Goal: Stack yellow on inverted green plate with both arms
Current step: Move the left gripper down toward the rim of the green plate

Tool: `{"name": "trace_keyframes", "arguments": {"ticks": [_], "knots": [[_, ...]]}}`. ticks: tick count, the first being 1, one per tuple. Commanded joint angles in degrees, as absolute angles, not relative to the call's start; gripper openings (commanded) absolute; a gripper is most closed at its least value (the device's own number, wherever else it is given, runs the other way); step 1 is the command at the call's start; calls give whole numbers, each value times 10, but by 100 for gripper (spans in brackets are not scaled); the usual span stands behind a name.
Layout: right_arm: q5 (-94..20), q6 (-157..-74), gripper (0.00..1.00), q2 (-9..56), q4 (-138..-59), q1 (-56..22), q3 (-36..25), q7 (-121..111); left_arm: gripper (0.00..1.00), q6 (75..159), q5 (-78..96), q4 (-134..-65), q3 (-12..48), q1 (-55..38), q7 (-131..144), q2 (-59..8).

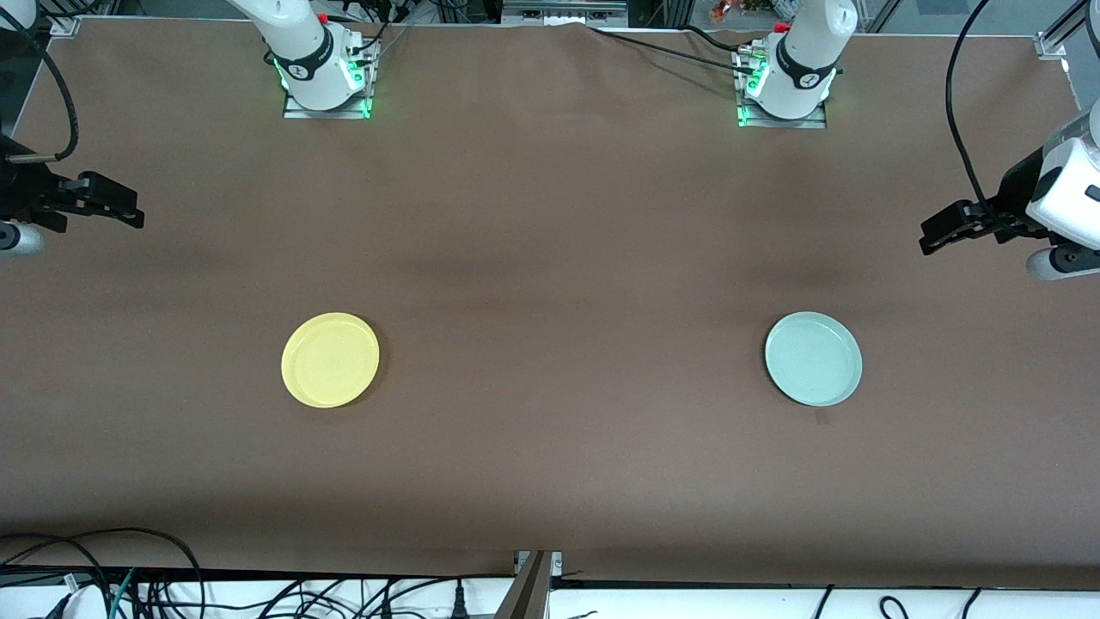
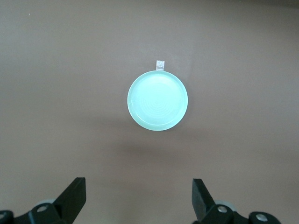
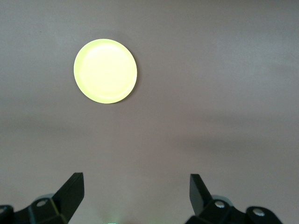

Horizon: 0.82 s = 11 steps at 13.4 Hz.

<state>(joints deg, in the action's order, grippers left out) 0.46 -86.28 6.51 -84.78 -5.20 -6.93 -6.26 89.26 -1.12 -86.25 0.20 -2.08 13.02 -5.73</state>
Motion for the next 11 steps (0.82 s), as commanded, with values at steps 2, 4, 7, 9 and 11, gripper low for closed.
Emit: {"name": "trace_keyframes", "arguments": {"ticks": [2, 4, 7, 9, 11], "knots": [[2, -859, 100, 59, -847, -50, -66, -60, 100, 884, 4, -869, 14, -18, 121, -39], [2, -859, 100, 59, -847, -51, -66, -60, 100, 882, -1, -851, 14, -23, 127, -51], [1, -860, 100, 60, -847, -50, -67, -60, 100, 880, -2, -852, 16, -25, 124, -51], [1, -860, 100, 60, -847, -51, -66, -59, 100, 880, 0, -857, 15, -23, 122, -54], [1, -860, 100, 60, -847, -51, -66, -59, 100, 878, 6, -858, 15, -25, 120, -71]]}}
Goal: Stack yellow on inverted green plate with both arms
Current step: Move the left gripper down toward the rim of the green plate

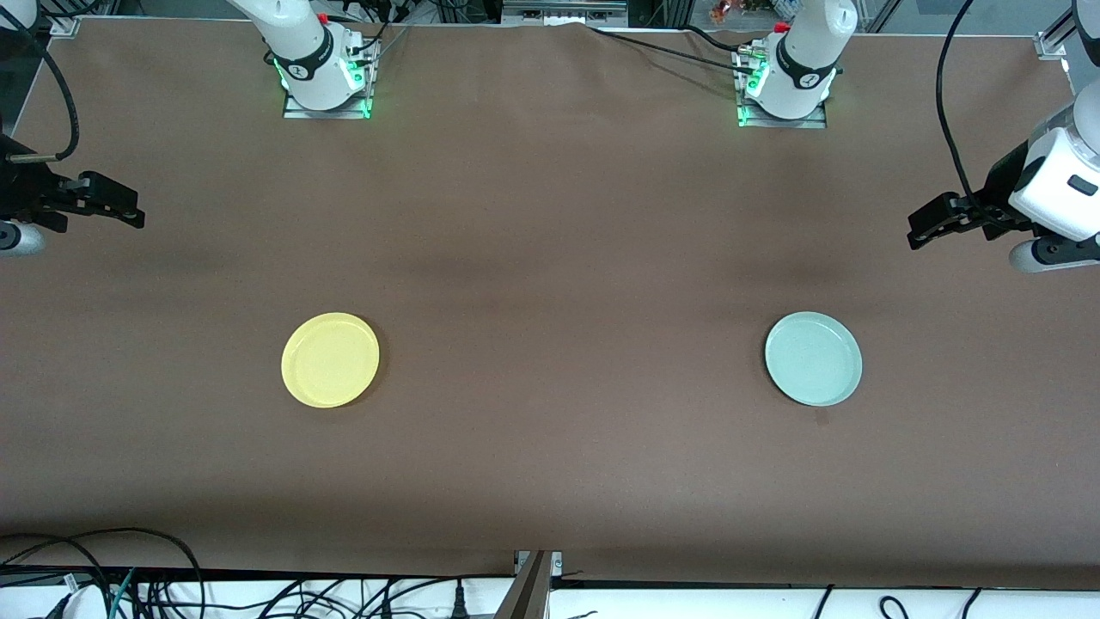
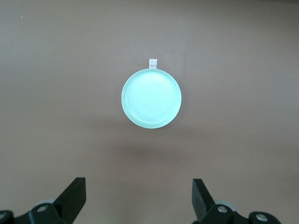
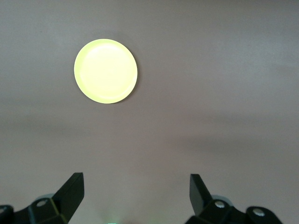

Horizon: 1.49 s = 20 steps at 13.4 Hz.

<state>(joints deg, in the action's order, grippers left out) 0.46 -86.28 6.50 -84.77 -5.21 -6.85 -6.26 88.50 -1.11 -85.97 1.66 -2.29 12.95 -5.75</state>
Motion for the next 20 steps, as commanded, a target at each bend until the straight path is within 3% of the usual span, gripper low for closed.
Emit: {"name": "trace_keyframes", "arguments": {"ticks": [1, 4, 10, 13, 17, 20], "knots": [[1, -860, 100, 60, -847, -51, -66, -59, 100, 885, -1, -850, 15, -29, 120, -84], [1, -859, 100, 60, -847, -51, -65, -59, 100, 888, -9, -822, 17, -37, 126, -184], [0, -859, 100, 60, -847, -51, -66, -60, 100, 889, -29, -798, 14, -40, 115, -214], [-1, -860, 100, 60, -847, -51, -66, -60, 100, 889, -30, -798, 12, -33, 115, -260], [-1, -859, 100, 60, -848, -51, -66, -59, 100, 954, -33, -813, 9, -10, 78, -286], [-2, -860, 100, 60, -847, -51, -66, -59, 100, 1059, -36, -849, 9, 11, 69, -327]]}}
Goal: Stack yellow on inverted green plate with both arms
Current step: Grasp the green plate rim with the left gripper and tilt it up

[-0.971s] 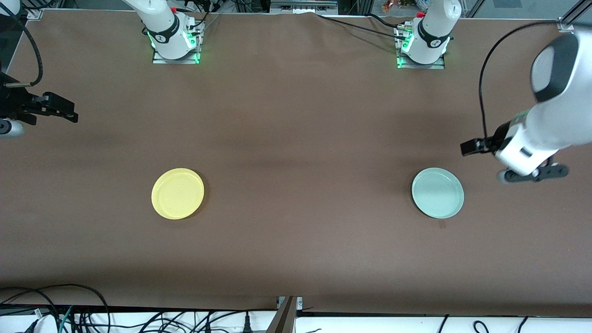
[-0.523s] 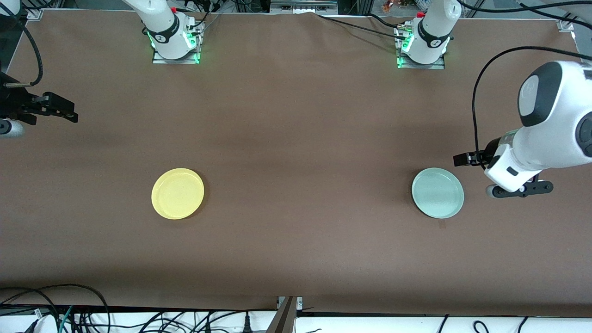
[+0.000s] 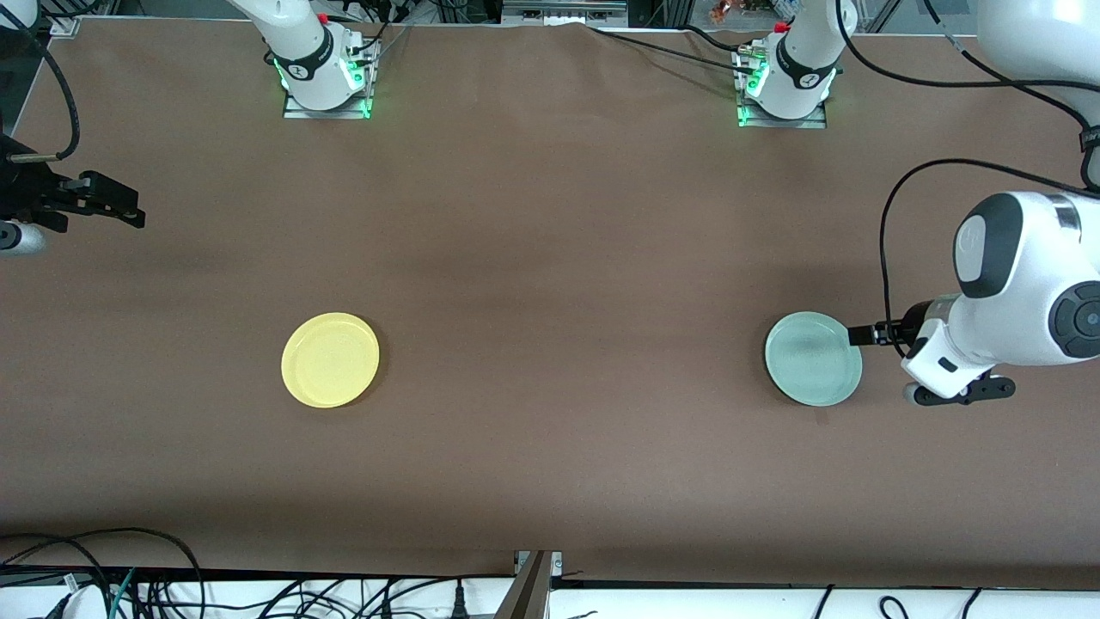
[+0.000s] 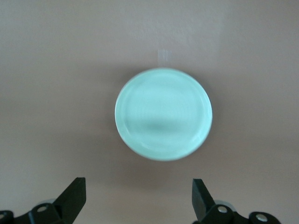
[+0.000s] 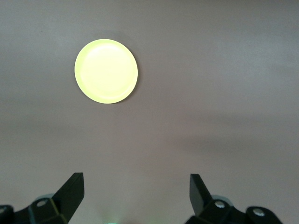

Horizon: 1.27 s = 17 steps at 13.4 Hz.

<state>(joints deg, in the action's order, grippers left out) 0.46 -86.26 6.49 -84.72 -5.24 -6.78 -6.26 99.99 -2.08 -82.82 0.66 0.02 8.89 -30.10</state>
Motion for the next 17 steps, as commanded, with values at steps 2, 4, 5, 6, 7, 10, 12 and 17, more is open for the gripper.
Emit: {"name": "trace_keyframes", "arguments": {"ticks": [2, 4, 5, 6, 7, 10, 12, 17], "knots": [[-2, -860, 100, 60, -848, -51, -66, -59, 100, 1134, -35, -877, 9, 25, 21, -343], [-2, -859, 100, 59, -848, -51, -66, -59, 100, 1150, -35, -876, 9, 39, 4, -358], [-3, -859, 100, 60, -848, -51, -66, -59, 100, 1167, -36, -877, 9, 46, 0, -368], [-2, -860, 100, 60, -847, -51, -66, -59, 100, 1187, -35, -879, 9, 51, -13, -380], [-2, -860, 100, 60, -847, -51, -66, -59, 100, 1193, -32, -879, 10, 61, -33, -390], [-2, -860, 100, 60, -847, -51, -66, -59, 100, 1250, -27, -935, 14, 80, -76, -396], [-3, -860, 100, 60, -847, -51, -66, -58, 100, 1328, -27, -1016, 14, 80, -76, -363], [-3, -859, 100, 60, -847, -51, -66, -57, 100, 1346, -28, -1034, 15, 79, -81, -357]]}}
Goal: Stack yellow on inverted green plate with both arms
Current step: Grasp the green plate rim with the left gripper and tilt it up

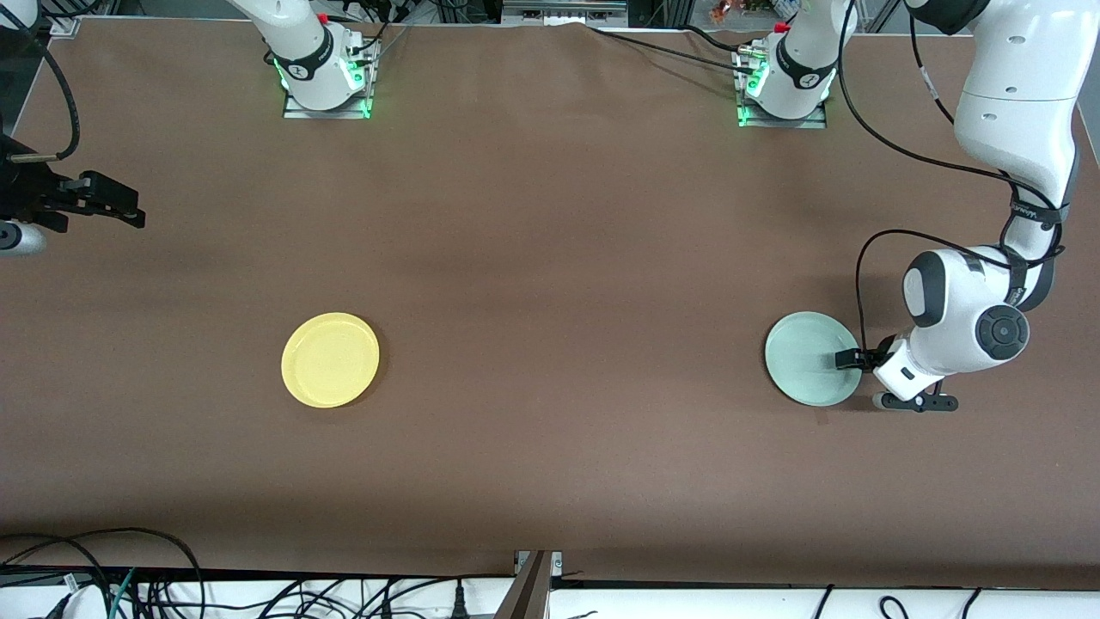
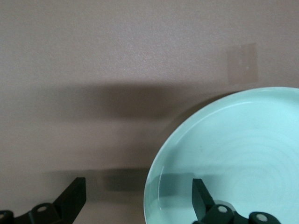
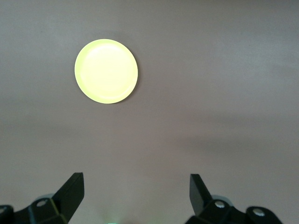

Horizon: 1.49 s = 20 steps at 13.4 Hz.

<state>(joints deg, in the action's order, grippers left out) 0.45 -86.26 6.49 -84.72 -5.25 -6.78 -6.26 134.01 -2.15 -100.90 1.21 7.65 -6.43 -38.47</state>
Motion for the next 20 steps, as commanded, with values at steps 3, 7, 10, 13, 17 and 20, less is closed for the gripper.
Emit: {"name": "trace_keyframes", "arguments": {"ticks": [3, 7, 10, 13, 17, 20], "knots": [[-3, -859, 100, 60, -848, -51, -66, -57, 18, 1339, -28, -1035, 15, 79, -97, -358], [-4, -859, 100, 60, -847, -51, -66, -35, 0, 1327, -28, -1031, 15, 79, -98, -355], [-3, -859, 100, 60, -847, -51, -66, -36, 0, 1326, -28, -1027, 16, 78, -96, -352], [-3, -860, 100, 60, -847, -51, -66, -37, 0, 1285, -28, -1025, 20, 70, -91, -322], [-3, -860, 100, 60, -847, -51, -66, -37, 0, 1270, -28, -1024, 51, 69, -81, -265], [-3, -860, 100, 60, -847, -51, -66, -38, 0, 1204, -34, -971, 76, 64, -72, -250]]}}
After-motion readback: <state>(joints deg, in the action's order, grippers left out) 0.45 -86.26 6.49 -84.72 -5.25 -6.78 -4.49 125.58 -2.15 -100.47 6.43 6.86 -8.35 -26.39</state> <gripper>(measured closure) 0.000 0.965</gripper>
